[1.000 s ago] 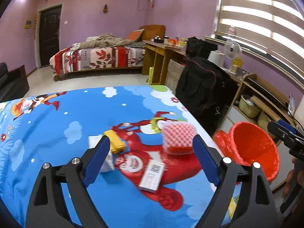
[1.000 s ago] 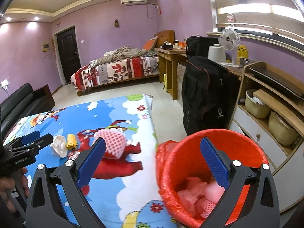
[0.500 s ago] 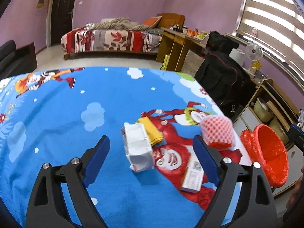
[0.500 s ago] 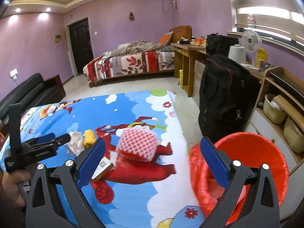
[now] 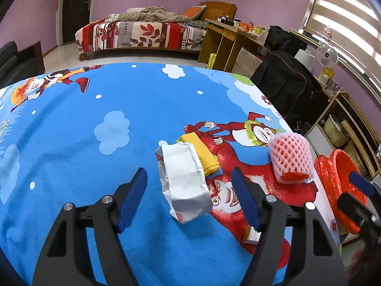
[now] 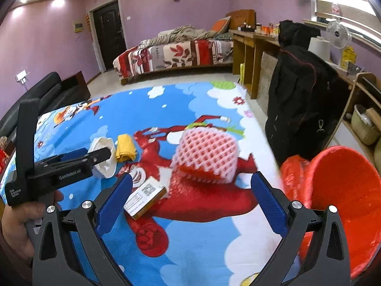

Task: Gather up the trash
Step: 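Grasp the white paper cup with the left tool while the right tool grasps the cigarette box, then lift the paper cup and cigarette box and carry them over the red bin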

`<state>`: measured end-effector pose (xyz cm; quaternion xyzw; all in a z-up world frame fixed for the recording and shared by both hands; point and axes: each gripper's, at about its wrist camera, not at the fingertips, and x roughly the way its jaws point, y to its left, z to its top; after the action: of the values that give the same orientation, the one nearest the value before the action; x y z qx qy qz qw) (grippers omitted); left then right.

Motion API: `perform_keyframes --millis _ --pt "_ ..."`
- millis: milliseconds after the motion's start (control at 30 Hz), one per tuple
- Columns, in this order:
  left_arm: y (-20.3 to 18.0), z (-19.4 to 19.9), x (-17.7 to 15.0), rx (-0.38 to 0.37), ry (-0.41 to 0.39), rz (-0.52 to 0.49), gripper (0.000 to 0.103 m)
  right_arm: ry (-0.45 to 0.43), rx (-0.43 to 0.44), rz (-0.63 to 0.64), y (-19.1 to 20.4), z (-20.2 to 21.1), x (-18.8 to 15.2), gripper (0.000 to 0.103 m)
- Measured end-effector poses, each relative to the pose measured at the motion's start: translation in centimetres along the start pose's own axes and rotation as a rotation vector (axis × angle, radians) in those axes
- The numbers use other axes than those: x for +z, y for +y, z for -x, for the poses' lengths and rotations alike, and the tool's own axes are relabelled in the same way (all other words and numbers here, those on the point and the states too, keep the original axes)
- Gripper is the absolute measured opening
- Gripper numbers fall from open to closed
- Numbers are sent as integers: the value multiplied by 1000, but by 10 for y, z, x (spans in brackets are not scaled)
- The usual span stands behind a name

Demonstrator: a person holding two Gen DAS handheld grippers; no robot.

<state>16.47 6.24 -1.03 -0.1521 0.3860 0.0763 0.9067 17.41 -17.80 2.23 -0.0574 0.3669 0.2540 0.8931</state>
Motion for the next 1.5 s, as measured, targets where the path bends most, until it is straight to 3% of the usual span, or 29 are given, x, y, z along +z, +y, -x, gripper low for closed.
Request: perform_keyframes --millis 133,333,633,1033,1100,1233,1300,1500 --pt "1 -8 1 -4 24 -7 56 30 17 4 9 -13 -3 95" --pt "6 -15 1 -6 51 -4 31 73 45 3 21 -30 -8 95" --pt "15 -8 -1 -11 35 16 30 137 70 -10 34 -53 -16 95" --pt "11 27 8 -30 -38 25 30 196 27 16 51 -78 -19 94" --pt "9 31 9 -35 -47 24 30 204 16 37 55 -81 -19 91" --pt "8 36 10 -39 -57 30 30 236 9 61 58 -86 -23 70" --pt "8 36 10 -39 -59 34 30 232 15 69 58 -85 -24 69" --pt "9 37 9 -34 -59 39 30 226 63 82 59 -80 -26 50"
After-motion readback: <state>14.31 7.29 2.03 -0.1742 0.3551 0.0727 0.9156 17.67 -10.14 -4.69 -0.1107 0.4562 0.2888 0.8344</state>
